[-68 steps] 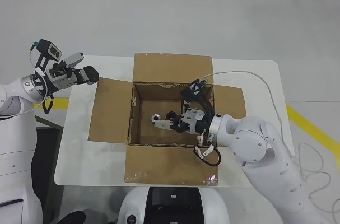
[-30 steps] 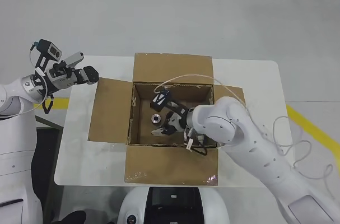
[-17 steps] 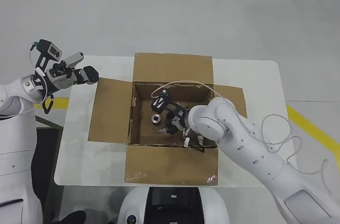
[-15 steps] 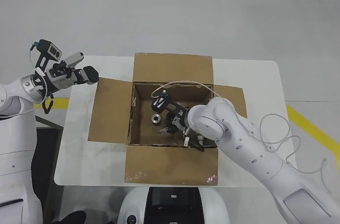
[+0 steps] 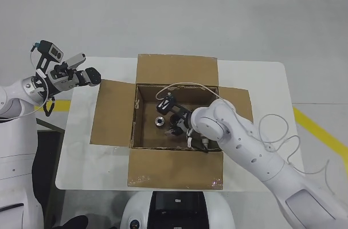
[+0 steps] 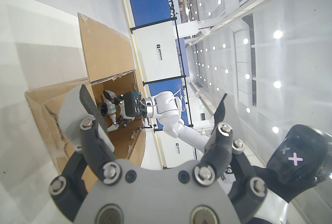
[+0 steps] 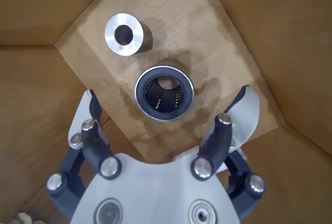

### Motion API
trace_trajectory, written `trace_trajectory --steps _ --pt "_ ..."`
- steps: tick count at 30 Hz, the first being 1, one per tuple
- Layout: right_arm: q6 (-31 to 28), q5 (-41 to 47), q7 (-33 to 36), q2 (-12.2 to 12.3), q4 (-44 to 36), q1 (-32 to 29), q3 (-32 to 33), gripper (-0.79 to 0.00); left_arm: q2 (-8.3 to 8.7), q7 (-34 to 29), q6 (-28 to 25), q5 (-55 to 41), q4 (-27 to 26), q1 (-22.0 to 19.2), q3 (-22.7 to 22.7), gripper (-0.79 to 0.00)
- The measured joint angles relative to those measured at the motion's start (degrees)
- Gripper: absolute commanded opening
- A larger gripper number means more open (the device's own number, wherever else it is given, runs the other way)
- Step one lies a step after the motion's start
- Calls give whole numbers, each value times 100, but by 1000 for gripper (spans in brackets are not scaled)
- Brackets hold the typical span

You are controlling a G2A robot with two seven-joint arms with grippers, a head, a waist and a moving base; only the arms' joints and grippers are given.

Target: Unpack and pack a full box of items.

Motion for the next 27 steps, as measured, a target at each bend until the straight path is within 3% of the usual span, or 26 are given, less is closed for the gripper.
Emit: trace_trajectory --steps 4,9,11,15,16,17,18,27 --pt "-30 16 -78 -25 106 -14 14 -68 0 0 0 0 0 0 0 0" --pt "-79 41 -174 -63 222 -9 9 -259 0 0 0 0 0 0 0 0" --pt "-93 52 -195 -80 262 0 5 -385 0 0 0 0 0 0 0 0" --pt "-119 57 -192 -106 300 18 7 -471 0 0 0 0 0 0 0 0" --pt "-120 60 -183 -111 297 23 15 -542 0 0 0 0 0 0 0 0" --pt "-122 63 -171 -114 285 26 23 -693 0 0 0 0 0 0 0 0" --pt "-140 60 -139 -116 261 34 25 -785 0 0 0 0 0 0 0 0" --pt "-239 -6 140 -100 -127 82 184 -785 0 0 0 0 0 0 0 0"
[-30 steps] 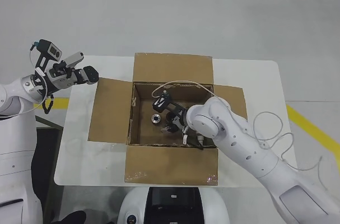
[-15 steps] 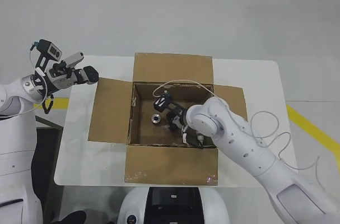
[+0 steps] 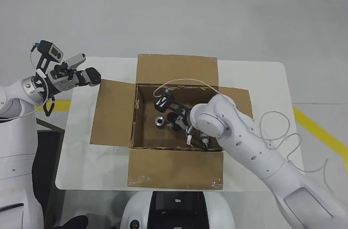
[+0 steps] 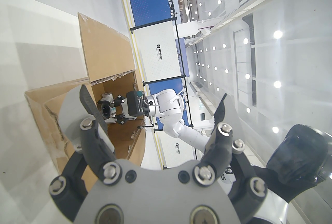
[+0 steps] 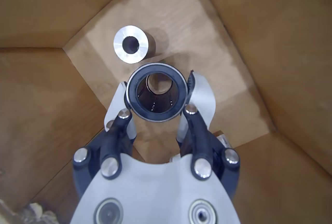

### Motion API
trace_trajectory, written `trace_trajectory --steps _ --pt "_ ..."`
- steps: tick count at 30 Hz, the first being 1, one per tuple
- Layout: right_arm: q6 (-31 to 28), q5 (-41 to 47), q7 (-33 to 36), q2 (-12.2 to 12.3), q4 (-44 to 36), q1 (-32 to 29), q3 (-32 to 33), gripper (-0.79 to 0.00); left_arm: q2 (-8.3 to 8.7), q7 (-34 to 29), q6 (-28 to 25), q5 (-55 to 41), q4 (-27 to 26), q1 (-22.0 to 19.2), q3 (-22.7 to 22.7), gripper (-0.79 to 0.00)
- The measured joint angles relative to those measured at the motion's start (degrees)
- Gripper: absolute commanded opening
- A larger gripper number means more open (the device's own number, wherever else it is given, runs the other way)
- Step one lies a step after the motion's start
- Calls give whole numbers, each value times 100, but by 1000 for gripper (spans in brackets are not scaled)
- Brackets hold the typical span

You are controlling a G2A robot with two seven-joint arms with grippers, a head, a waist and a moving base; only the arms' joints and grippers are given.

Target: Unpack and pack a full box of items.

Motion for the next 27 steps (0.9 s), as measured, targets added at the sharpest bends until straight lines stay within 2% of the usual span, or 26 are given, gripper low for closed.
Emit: trace_trajectory --steps 7,20,27 --pt "46 -5 101 72 -569 -143 309 -785 0 0 0 0 0 0 0 0" --pt "688 -290 629 244 -1936 -525 1044 -785 0 0 0 0 0 0 0 0" --pt "684 -497 806 346 -2521 -868 1381 -785 0 0 0 0 0 0 0 0"
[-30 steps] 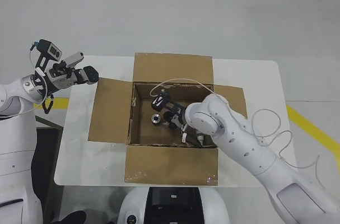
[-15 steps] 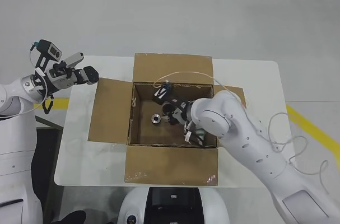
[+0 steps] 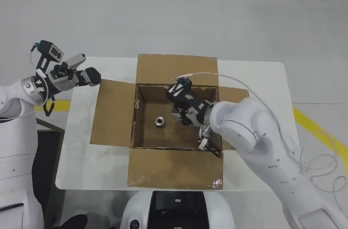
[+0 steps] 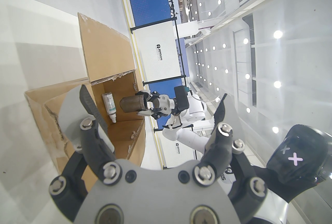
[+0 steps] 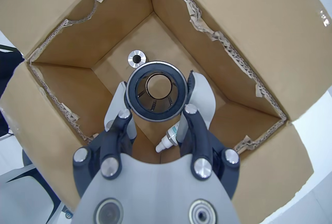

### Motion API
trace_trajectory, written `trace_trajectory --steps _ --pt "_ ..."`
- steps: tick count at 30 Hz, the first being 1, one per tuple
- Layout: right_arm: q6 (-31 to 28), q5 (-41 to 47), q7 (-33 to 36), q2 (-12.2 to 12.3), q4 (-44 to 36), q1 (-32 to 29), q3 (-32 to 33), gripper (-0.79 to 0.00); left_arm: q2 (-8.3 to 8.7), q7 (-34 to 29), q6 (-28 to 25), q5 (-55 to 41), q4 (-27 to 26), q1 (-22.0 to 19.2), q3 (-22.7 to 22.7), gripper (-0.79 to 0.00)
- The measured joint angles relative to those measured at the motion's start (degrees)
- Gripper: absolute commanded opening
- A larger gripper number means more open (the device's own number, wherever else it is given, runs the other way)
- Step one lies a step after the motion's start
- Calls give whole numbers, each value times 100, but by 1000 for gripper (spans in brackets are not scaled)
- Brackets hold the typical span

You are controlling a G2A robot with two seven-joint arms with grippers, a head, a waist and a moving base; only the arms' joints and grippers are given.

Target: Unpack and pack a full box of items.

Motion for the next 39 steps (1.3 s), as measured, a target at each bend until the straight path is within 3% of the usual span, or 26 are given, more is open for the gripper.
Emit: trace_trajectory --steps 13,30,39 --pt "-184 -323 139 214 -1132 -774 874 -785 0 0 0 0 0 0 0 0" --pt "-539 -638 205 440 -1625 -1470 2110 -785 0 0 0 0 0 0 0 0" --pt "-631 -831 254 563 -1943 -2120 2907 -785 0 0 0 0 0 0 0 0"
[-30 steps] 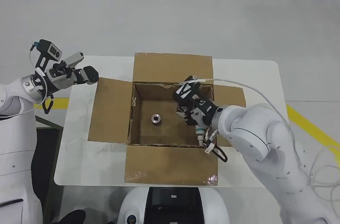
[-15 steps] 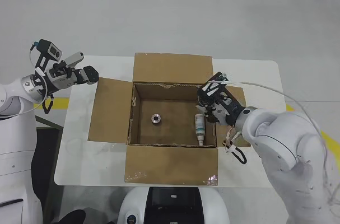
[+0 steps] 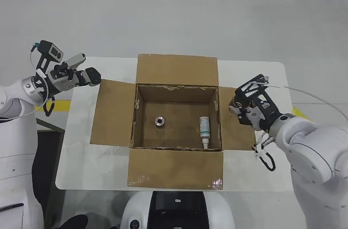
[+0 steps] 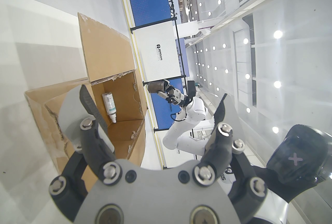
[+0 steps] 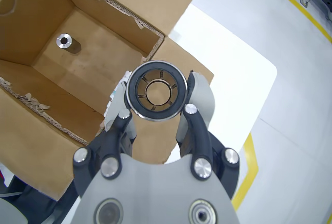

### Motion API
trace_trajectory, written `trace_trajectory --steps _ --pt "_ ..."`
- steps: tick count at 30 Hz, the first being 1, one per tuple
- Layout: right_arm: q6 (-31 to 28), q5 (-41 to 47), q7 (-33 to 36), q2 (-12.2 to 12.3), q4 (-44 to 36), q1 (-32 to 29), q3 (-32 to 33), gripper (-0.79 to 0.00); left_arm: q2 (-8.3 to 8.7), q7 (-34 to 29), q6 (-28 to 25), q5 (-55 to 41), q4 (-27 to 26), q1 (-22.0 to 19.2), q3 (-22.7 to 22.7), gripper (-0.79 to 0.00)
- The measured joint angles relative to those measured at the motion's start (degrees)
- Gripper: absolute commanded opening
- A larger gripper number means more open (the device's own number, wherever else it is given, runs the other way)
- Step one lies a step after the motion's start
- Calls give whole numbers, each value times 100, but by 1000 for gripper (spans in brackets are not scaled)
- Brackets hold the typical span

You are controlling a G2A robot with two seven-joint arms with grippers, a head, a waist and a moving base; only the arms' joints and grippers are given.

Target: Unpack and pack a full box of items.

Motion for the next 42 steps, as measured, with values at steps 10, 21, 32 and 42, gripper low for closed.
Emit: trace_trajectory --steps 10,21,32,42 --pt "-103 -237 -42 111 -176 -686 858 -785 0 0 0 0 0 0 0 0" --pt "72 -523 -498 158 -213 -1466 1369 -785 0 0 0 0 0 0 0 0" --pt "-4 -620 -907 165 -261 -1737 1347 -785 0 0 0 0 0 0 0 0" --pt "-10 -569 -1088 161 -158 -1833 1331 -785 0 0 0 0 0 0 0 0"
